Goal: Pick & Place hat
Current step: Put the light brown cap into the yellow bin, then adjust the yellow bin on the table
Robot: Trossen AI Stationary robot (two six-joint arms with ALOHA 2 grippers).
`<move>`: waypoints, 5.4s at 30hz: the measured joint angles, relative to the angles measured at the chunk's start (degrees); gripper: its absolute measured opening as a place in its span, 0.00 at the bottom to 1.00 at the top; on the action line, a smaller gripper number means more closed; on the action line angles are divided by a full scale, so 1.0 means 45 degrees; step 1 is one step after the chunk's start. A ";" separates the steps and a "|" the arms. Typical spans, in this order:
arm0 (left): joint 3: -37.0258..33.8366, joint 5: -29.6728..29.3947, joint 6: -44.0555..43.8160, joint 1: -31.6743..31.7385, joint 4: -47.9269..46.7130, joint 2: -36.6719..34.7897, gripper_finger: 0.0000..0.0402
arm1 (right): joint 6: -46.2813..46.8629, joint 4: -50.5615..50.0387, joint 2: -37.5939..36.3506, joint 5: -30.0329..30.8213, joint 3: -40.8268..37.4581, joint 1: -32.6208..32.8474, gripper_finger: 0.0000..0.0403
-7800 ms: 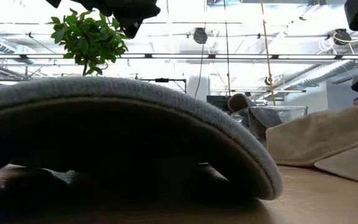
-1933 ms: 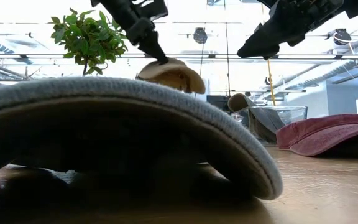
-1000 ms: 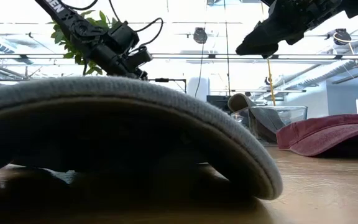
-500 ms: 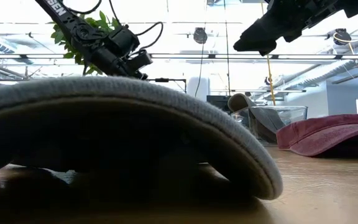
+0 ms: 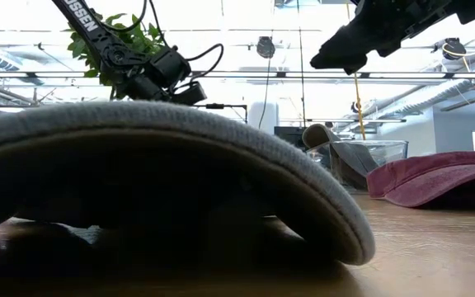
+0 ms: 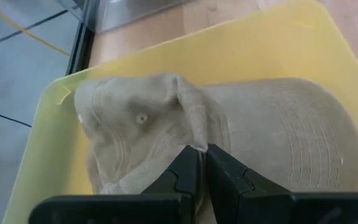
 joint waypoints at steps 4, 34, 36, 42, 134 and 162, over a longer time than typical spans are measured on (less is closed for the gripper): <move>-0.0001 -0.0045 -0.0410 0.0000 0.0320 0.0000 0.09 | 0.0026 0.0086 0.0000 0.0001 -0.0269 0.0000 0.36; 0.0004 -0.4446 -0.2975 -0.1587 -0.0101 -0.2643 0.64 | -0.0272 0.1592 0.0000 0.0690 -0.0933 -0.0058 0.36; 0.0003 -0.4460 -0.3941 -0.1800 -0.0423 -0.3009 0.62 | -0.0337 0.1757 0.0000 0.0675 -0.0938 -0.0101 0.36; 0.0003 -0.4627 -0.7126 -0.2758 -0.1420 -0.3371 0.55 | -0.0991 0.2792 0.0000 0.0681 -0.0938 -0.0478 0.36; 0.0018 -0.6091 -0.9493 0.0442 0.0490 0.0577 0.16 | -0.0230 0.2406 0.0000 0.0607 -0.0938 -0.1161 0.36; 0.0013 -0.5859 -0.9697 -0.0533 -0.1415 -0.0794 0.16 | 0.0089 0.2407 -0.0002 0.0588 -0.0943 -0.1161 0.36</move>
